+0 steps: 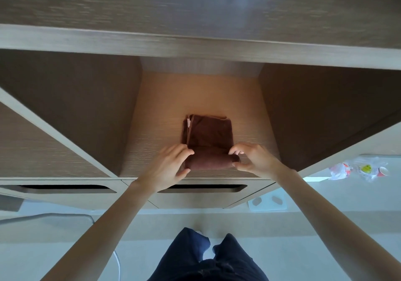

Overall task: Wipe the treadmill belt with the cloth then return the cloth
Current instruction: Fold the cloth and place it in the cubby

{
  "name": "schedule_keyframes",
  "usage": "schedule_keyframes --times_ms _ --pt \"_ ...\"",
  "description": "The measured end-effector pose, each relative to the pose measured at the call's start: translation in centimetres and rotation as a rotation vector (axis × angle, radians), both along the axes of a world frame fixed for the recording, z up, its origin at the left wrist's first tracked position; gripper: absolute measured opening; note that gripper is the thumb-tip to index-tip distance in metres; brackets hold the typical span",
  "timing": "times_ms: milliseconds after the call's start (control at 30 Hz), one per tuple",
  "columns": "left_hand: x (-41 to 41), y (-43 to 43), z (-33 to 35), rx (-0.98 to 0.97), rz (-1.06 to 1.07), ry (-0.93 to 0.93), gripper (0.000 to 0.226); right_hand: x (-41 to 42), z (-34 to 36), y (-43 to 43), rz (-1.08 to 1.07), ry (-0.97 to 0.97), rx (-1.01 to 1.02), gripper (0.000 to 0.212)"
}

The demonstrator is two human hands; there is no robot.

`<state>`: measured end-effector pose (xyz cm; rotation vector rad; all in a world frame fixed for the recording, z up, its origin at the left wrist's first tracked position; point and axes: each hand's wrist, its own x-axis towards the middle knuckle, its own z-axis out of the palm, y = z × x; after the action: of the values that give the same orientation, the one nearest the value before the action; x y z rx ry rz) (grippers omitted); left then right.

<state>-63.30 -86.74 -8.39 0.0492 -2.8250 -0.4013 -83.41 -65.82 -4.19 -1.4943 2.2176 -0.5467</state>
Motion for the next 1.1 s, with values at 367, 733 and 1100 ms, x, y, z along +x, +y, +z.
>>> schedule_keyframes --times_ms 367,733,1100 --pt "-4.8 -2.4 1.5 0.89 0.464 -0.189 0.017 -1.5 -0.2 -2.3 -0.589 -0.543 -0.219 0.012" --pt "-3.3 -1.9 -0.6 0.235 0.071 -0.048 0.055 1.7 -2.1 -1.1 -0.12 0.299 -0.047 0.054" --pt "-12.0 -6.4 1.9 0.853 0.436 -0.24 0.032 -5.7 0.6 -6.1 -0.648 -0.248 -0.005 0.032"
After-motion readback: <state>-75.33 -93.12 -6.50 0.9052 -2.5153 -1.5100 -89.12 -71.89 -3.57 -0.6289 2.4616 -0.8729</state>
